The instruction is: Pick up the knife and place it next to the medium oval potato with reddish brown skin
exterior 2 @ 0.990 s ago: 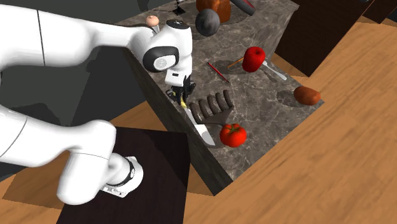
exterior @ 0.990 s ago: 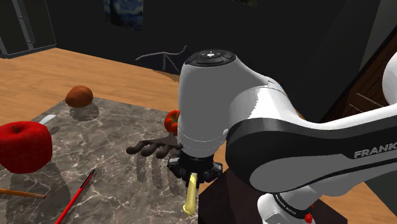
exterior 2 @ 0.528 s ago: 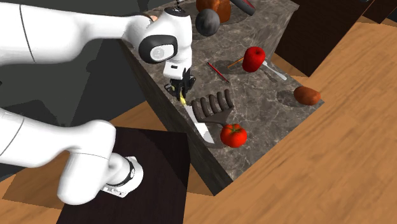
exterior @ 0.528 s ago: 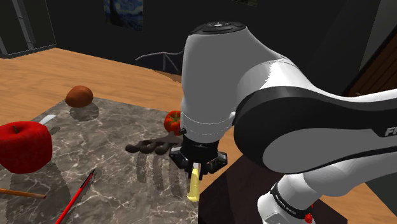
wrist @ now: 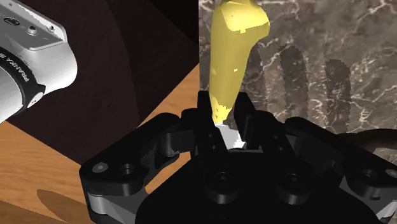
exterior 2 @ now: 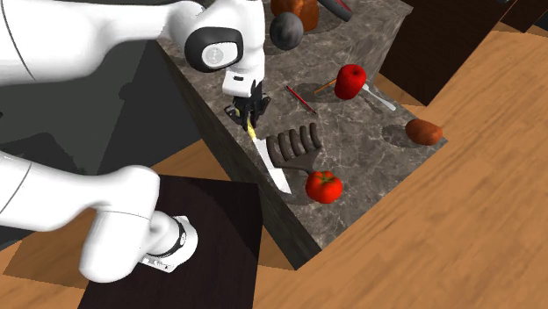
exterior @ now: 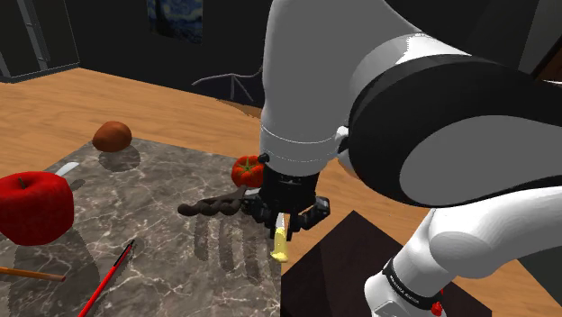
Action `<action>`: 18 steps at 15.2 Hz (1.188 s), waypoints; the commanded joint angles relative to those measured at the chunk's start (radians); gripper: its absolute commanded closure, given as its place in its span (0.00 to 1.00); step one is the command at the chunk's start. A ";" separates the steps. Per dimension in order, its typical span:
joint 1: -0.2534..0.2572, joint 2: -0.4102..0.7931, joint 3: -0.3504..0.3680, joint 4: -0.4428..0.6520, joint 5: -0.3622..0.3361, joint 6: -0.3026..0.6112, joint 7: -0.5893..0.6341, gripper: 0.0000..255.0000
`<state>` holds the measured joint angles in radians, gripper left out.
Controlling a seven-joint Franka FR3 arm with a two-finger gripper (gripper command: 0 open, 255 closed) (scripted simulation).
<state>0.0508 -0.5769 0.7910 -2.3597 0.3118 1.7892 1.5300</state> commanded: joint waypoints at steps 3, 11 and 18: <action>0.002 -0.013 -0.023 0.044 -0.008 -0.058 -0.004 1.00; -0.170 0.292 0.093 0.266 -0.184 -0.006 0.057 1.00; -0.218 0.706 0.193 0.554 -0.505 -0.047 0.227 1.00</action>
<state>-0.1733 0.0556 0.9757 -1.8515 -0.1306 1.7490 1.7246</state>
